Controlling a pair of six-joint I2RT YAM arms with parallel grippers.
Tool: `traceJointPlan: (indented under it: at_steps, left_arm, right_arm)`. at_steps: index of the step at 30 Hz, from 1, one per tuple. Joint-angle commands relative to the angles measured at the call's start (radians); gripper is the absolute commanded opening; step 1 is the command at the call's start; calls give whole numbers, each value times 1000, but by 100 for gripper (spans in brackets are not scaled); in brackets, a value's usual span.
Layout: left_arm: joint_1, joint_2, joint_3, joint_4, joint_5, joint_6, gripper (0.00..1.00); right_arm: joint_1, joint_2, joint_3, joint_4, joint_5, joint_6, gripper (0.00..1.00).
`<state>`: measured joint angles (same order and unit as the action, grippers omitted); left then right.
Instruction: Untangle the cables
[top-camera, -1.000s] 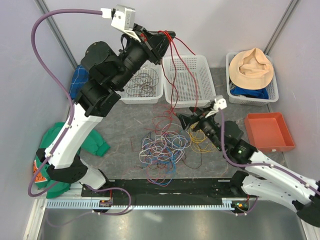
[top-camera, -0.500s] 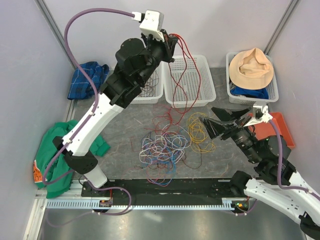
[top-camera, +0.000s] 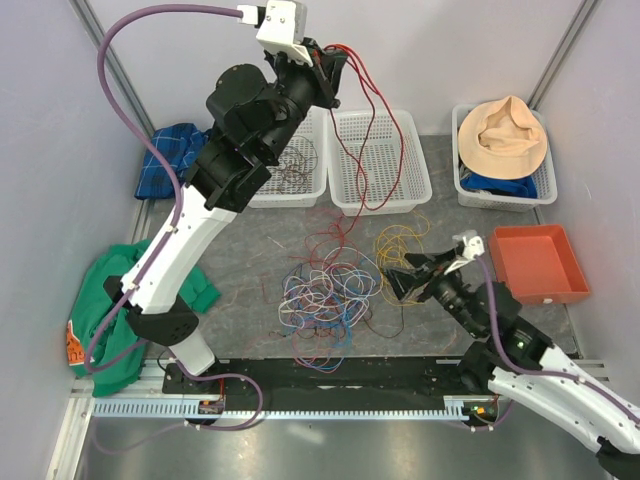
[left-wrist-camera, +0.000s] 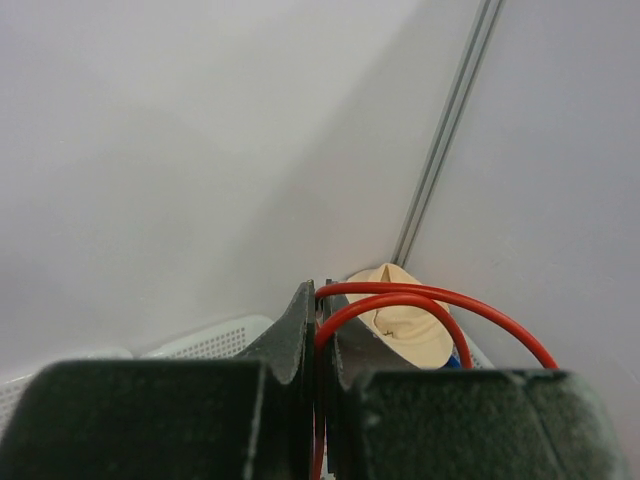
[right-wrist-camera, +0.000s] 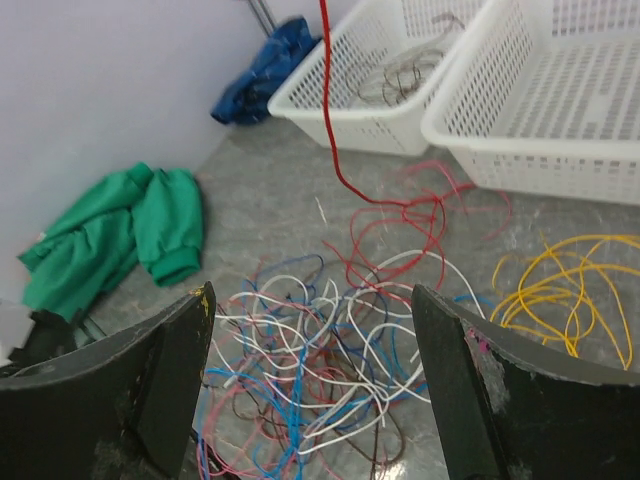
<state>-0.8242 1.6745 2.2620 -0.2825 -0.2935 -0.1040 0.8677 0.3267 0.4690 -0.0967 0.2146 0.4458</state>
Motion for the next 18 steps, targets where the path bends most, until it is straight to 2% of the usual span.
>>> traceJointPlan:
  at_steps: [1, 11, 14, 16, 18]
  left_arm:
    - [2, -18, 21, 2, 36, -20, 2]
    - [2, -62, -22, -1, 68, -49, 2]
    - [2, -73, -42, 0, 70, -56, 2]
    - [2, -78, -56, -1, 70, -62, 2]
    - [2, -82, -64, -1, 74, -65, 2]
  right_arm:
    - [2, 148, -33, 202, -1, 16, 87]
    - [2, 587, -14, 684, 92, -21, 89]
    - [1, 725, 3, 805, 181, -24, 88]
    - [-2, 804, 2, 874, 241, -21, 80]
    - [-18, 862, -13, 1014, 249, -7, 75]
